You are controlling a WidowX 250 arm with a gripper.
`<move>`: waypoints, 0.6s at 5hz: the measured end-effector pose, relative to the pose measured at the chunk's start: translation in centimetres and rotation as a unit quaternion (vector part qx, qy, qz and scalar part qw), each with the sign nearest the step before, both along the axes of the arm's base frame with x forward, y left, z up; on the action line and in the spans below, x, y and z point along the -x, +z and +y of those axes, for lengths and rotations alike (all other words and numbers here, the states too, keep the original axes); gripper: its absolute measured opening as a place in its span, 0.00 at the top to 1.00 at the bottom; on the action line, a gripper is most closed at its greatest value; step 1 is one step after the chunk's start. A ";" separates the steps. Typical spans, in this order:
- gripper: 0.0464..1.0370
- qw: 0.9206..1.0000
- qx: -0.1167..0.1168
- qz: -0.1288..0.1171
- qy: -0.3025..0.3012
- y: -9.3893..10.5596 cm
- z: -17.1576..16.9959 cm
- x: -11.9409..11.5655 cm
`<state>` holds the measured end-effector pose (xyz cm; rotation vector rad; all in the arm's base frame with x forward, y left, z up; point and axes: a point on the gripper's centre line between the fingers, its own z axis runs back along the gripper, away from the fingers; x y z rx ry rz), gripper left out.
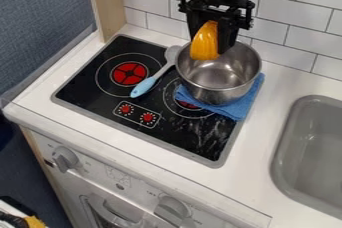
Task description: Put the yellow object in the pot
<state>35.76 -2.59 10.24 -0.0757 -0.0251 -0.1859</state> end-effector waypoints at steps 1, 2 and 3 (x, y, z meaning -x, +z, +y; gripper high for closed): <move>0.10 1.000 -0.006 -0.001 0.006 -0.1 0.2 -0.1; 0.03 1.000 -0.013 0.001 0.014 -0.2 0.4 0.1; 0.03 1.000 -0.015 0.005 0.023 -0.7 0.4 0.3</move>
